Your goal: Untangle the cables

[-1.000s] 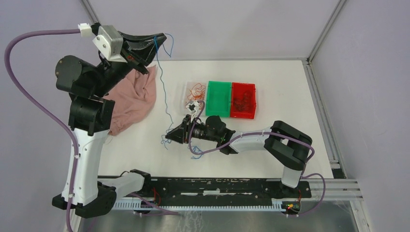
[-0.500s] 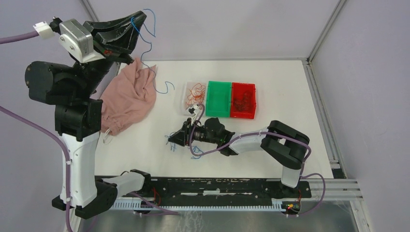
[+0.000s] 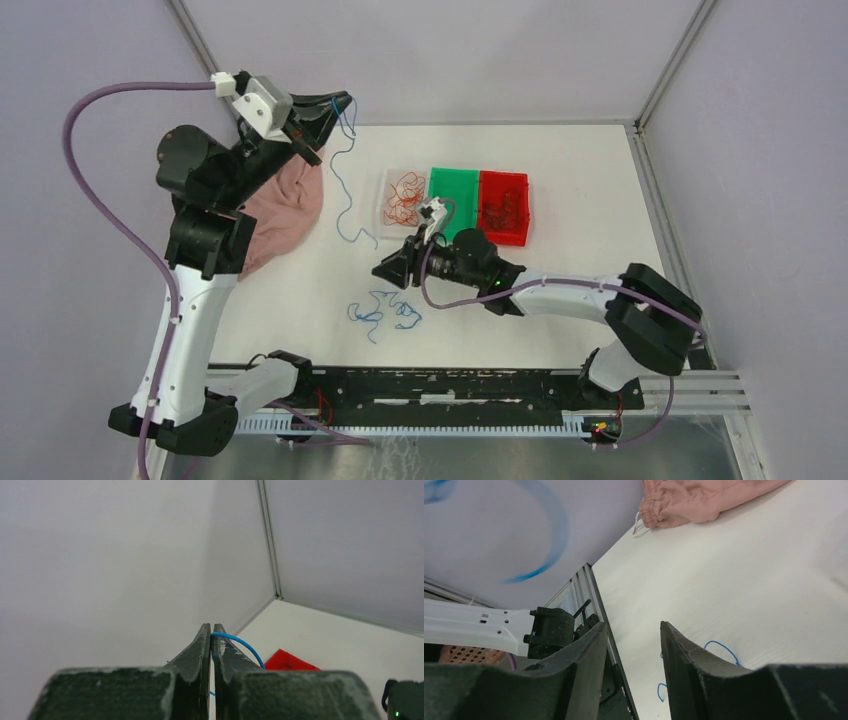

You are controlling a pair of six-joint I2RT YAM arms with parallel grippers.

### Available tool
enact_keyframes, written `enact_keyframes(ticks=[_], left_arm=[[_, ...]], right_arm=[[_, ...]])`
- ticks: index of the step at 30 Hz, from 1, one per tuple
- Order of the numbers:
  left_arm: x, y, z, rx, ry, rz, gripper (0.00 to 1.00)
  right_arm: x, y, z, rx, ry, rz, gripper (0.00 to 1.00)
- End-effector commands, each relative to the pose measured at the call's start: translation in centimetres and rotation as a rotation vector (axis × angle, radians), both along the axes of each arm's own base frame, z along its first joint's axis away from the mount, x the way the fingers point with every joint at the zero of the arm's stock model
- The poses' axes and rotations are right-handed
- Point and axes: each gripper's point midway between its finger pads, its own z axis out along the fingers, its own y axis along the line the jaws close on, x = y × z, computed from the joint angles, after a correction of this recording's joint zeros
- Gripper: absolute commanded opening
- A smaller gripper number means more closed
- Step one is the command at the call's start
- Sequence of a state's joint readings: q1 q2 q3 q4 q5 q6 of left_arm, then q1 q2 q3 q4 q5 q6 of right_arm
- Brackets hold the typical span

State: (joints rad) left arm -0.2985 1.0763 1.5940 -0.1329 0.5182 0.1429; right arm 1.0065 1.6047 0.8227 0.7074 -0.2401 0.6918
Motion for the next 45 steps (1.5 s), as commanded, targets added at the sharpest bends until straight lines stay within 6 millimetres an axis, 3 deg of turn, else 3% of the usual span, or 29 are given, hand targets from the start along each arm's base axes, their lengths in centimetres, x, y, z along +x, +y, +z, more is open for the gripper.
enact_keyframes(ticks=[1,7,14,18,26,35,41,45], left_arm=[[0.2,-1.1,-2.2,-0.014,0.058,-0.062,0.03],[2.4,-3.8,-5.8,0.016,0.136,-0.102,0.03],[5.9,-7.4,-9.5,0.041,0.218,-0.146,0.03],[8.2,-8.9,-11.3,0.056,0.256,-0.154,0.03],[12.5,-12.0,-14.1,0.074,0.342,-0.190,0.03],[17.0,-14.9,-17.0,0.104,0.398,-0.172,0.03],[18.6,-15.7,-20.4,0.147,0.440,-0.168,0.03],[19.5,-16.0,-24.3,0.204,0.483,-0.164,0.03]], right_arm=[[1.5,-4.0,2.9,-0.001,-0.064,-0.106,0.55],[5.3,-10.3,6.1,-0.056,-0.140,-0.356,0.59],[9.5,-17.0,6.0,-0.292,-0.202,-0.653,0.59],[10.4,-19.2,6.0,-0.293,-0.203,-0.723,0.60],[12.7,-21.4,4.7,-0.333,-0.154,-0.814,0.58],[14.5,-22.1,3.5,-0.347,-0.130,-0.842,0.50],[15.1,-23.3,2.5,-0.359,-0.104,-0.872,0.49],[15.1,-24.2,2.1,-0.354,-0.087,-0.890,0.49]])
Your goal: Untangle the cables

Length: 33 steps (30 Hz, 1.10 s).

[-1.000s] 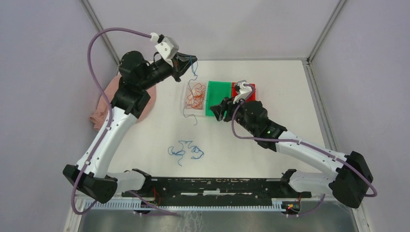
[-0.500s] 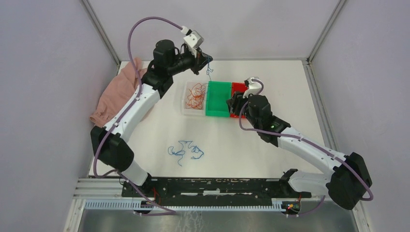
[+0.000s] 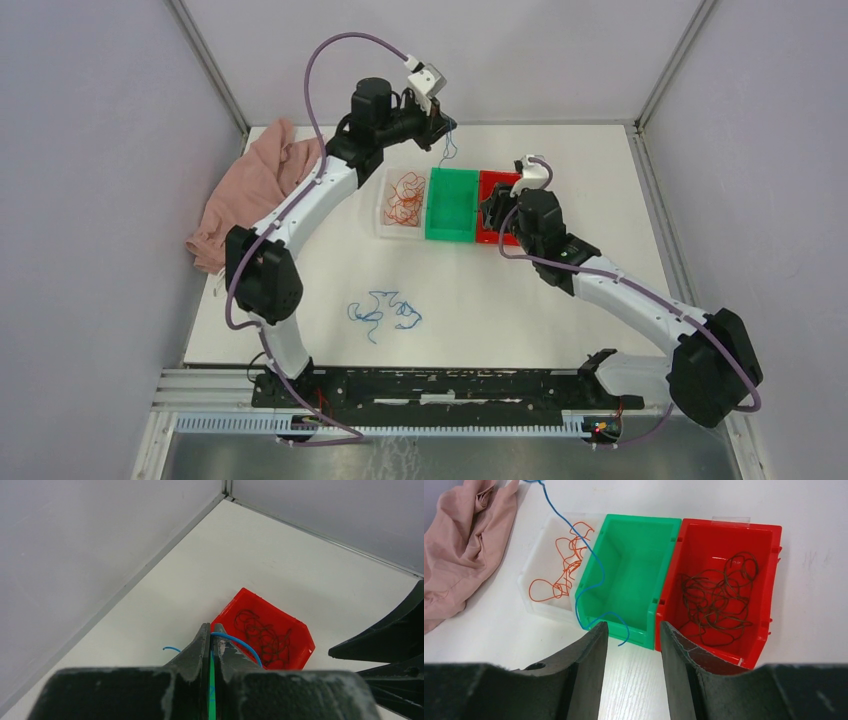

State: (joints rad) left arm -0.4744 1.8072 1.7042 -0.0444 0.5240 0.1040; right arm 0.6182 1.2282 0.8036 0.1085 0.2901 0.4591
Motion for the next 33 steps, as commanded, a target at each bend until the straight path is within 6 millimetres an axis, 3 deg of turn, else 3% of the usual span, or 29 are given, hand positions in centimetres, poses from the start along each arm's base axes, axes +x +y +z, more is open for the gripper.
enact_keyframes(ticks=[1,4,8,17,26,33], left_arm=[[1.4,-0.1,-1.9,0.047,-0.029,0.013,0.03],[1.9,-0.2,-4.5,0.097,0.005,0.004,0.03],[1.9,-0.8,-5.8,0.110,0.024,-0.003,0.03],[1.9,-2.4,-5.8,0.137,-0.039,0.017,0.03],[-1.1,-0.8,-12.9,0.308,0.026,0.009,0.03],[-1.0,-1.1,-15.7,0.370,0.080,-0.001,0.03]], right_arm=[[0.4,-0.8,1.4,0.051,-0.038,-0.031,0.49],[0.2,-1.4,1.3,0.054,-0.037,-0.043,0.49],[-0.2,-2.2,1.2,0.055,-0.038,-0.055,0.48],[-0.4,-2.3,1.0,0.076,-0.023,-0.054,0.47],[-0.9,-2.5,1.1,0.093,-0.033,-0.050,0.46],[-1.0,-2.6,1.2,0.098,-0.032,-0.049,0.46]])
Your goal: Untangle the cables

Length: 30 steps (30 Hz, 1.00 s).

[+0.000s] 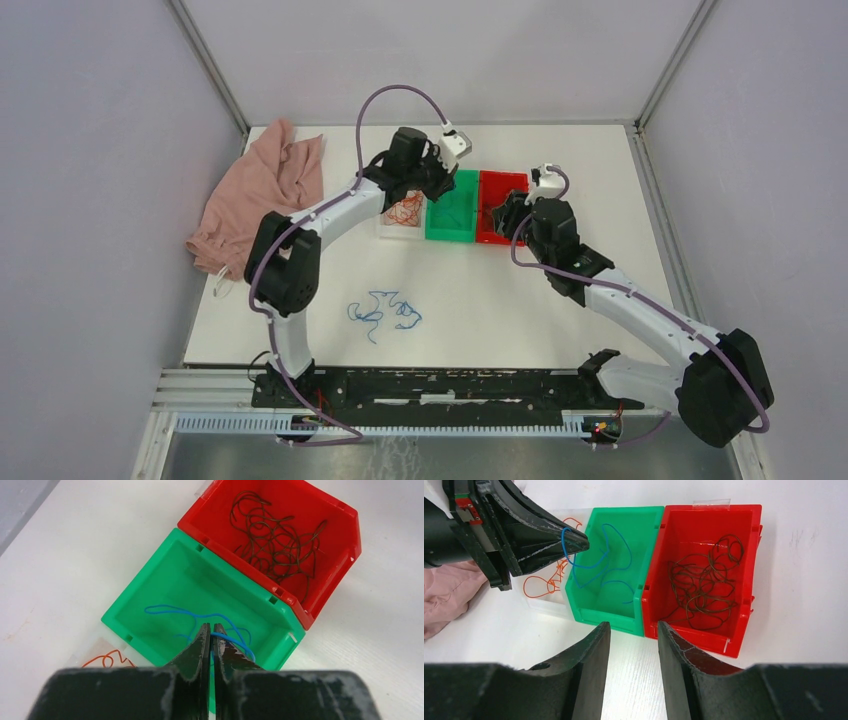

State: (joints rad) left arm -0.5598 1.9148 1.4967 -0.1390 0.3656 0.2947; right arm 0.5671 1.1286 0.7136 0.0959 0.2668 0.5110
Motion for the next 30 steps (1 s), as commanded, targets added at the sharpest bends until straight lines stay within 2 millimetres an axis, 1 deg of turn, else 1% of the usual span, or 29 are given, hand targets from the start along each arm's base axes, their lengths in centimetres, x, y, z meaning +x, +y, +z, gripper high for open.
enact_keyframes(ticks=[1,5,7,9,11,14,15,19,21,22,23,25,26,27,28,30], left_arm=[[1.1,-0.7,1.4,0.031,-0.091,-0.027,0.03],[2.0,-1.0,0.8,0.063,-0.112,-0.033,0.06],[2.2,-1.5,0.4,0.108,-0.141,-0.078,0.09],[1.9,-2.3,-0.8,0.196,-0.165,-0.179,0.13],[2.1,-2.3,-2.0,0.278,-0.168,-0.221,0.17],[2.9,-1.7,-2.7,0.346,-0.151,-0.209,0.22],[3.1,-1.4,-2.6,0.363,-0.156,-0.204,0.23],[2.9,-0.1,-2.7,0.405,-0.178,-0.192,0.27],[2.9,0.3,-2.8,0.422,-0.188,-0.186,0.31],[3.0,0.4,-2.7,0.423,-0.188,-0.180,0.34],[3.0,0.4,-2.4,0.420,-0.184,-0.173,0.41],[2.7,0.3,-1.2,0.399,-0.173,-0.177,0.51],[2.8,0.4,-0.3,0.382,-0.176,-0.177,0.58],[2.7,0.6,0.4,0.373,-0.176,-0.177,0.62],[2.6,0.9,1.3,0.361,-0.176,-0.174,0.64],[2.2,1.3,3.8,0.304,-0.167,-0.169,0.70]], right_arm=[[0.2,-0.1,2.0,0.044,-0.054,-0.008,0.46],[0.2,-0.1,2.0,0.042,-0.051,-0.005,0.46],[0.2,0.0,1.8,0.041,-0.044,-0.004,0.46],[0.2,0.0,1.9,0.044,-0.044,-0.003,0.45],[0.3,0.1,2.1,0.047,-0.044,-0.003,0.45],[0.2,0.2,2.6,0.049,-0.042,0.001,0.44],[0.1,0.1,2.8,0.050,-0.042,0.002,0.44],[-0.1,0.0,3.3,0.058,-0.045,0.001,0.44],[-0.3,0.1,3.5,0.063,-0.042,0.007,0.44],[-0.3,0.1,3.5,0.065,-0.039,0.010,0.44],[-0.5,0.1,3.6,0.068,-0.038,0.011,0.44],[-0.7,0.0,3.7,0.066,-0.032,0.012,0.45],[-0.8,-0.1,3.8,0.066,-0.034,0.012,0.46],[-0.8,0.0,4.0,0.068,-0.038,0.015,0.47],[-0.9,0.0,4.1,0.069,-0.040,0.020,0.47],[-1.0,0.7,4.2,0.076,-0.040,0.055,0.49]])
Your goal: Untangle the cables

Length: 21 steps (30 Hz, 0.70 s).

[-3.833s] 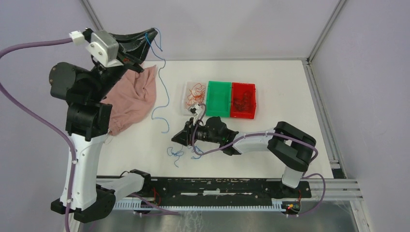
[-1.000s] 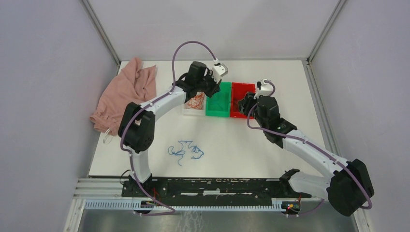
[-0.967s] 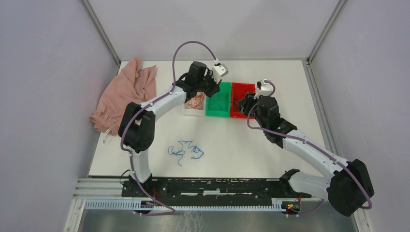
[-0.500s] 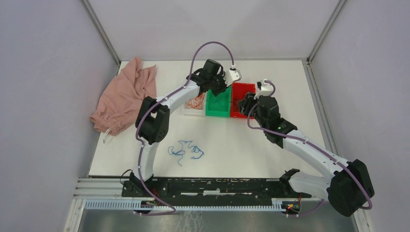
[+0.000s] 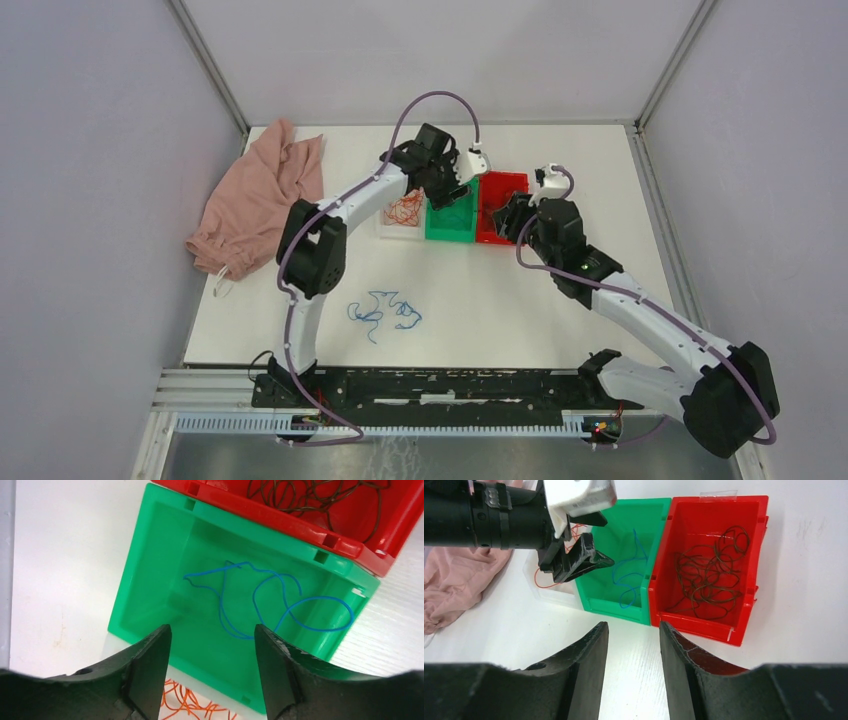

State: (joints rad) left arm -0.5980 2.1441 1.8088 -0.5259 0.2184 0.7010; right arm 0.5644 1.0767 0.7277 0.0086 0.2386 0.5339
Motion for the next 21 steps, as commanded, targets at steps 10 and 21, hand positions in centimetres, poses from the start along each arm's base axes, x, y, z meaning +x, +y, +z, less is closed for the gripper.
enact_keyframes(ticks=[10,21], left_arm=[[-5.0,9.4,18.5,-0.392,0.051,0.046,0.87],[-9.1,18.4,17.8,-0.432,0.006,0.208,0.91]], right_arm=[[-4.3,13.9,-0.4,0.003,0.057,0.596,0.57],[-13.1,22.5,-11.0,-0.240,0.243,0.774,0.62]])
